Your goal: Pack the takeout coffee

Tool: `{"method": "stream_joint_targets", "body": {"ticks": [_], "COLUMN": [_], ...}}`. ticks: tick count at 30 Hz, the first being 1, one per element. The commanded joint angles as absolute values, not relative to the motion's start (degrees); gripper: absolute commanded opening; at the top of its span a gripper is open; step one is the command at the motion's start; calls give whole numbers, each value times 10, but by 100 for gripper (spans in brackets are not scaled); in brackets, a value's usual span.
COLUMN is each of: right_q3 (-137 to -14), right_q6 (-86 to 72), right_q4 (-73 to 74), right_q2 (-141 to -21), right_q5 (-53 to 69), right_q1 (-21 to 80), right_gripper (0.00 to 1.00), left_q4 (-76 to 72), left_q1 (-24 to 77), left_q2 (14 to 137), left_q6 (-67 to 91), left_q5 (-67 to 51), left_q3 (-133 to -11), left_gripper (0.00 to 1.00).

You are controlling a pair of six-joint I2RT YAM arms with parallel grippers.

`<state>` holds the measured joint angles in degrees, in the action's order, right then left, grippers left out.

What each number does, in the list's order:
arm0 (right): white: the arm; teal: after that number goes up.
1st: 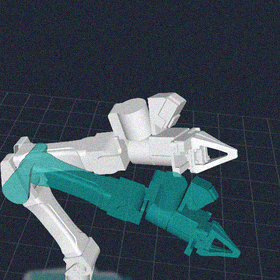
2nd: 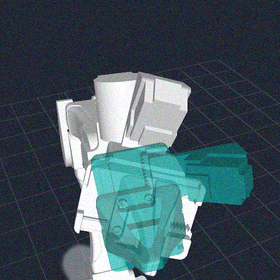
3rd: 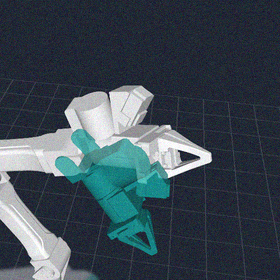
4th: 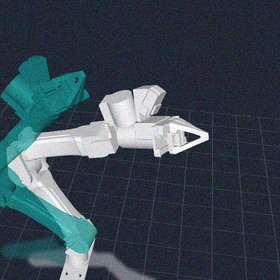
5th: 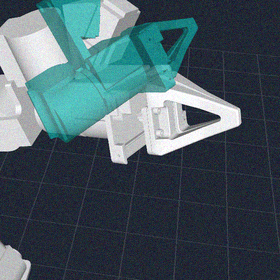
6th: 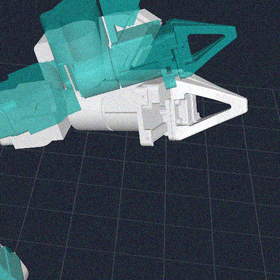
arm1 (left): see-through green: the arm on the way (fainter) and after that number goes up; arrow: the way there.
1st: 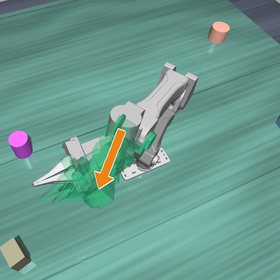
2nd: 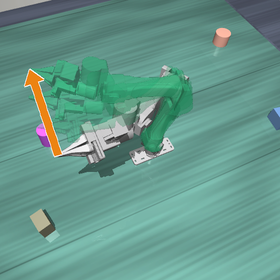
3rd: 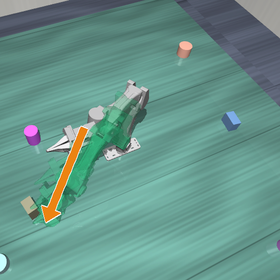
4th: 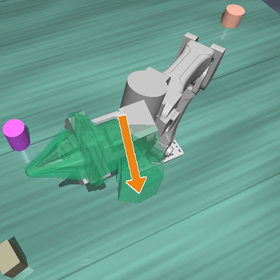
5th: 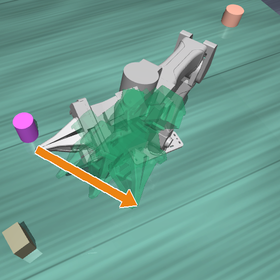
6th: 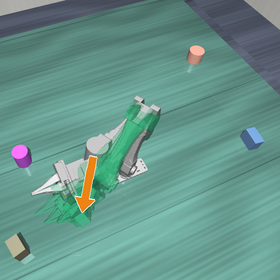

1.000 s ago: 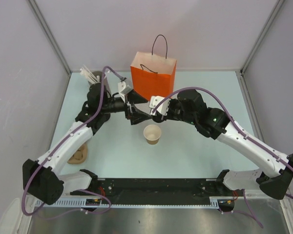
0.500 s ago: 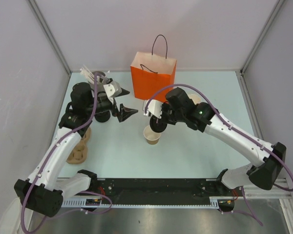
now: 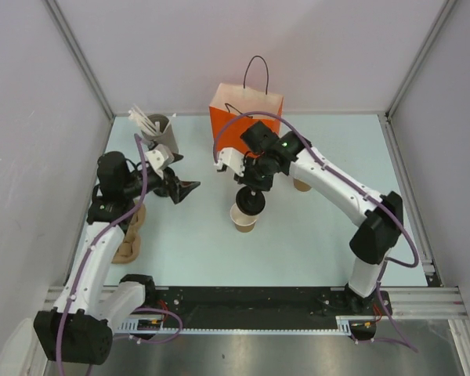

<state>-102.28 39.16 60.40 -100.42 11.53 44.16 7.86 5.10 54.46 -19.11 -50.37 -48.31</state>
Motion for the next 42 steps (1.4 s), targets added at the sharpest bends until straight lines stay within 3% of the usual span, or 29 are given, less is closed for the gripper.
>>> {"method": "stream_joint_targets", "body": {"ticks": [1,18,33,42], "right_q3": [-1058,-1143,-1168,-1195], "right_q6": [381,378,373,366], "right_q4": [681,722,735,737], "right_q2": [-1049,-1137,-1182,-1208], "right_q5": [118,99,78,55], "right_q1": [450,476,481,487], "right_gripper": [3,6,6,7], "left_q4": [76,8,-114,-120], "left_q1": [15,2,-102,-111], "left_q2": [508,492,483,481], "left_q6": [-214,-164,-38,-34], "left_q5": [-548,-568,-529,-541], "left_q3": [-488,-439,-400,-396], "left_gripper": [99,99,99,100]}}
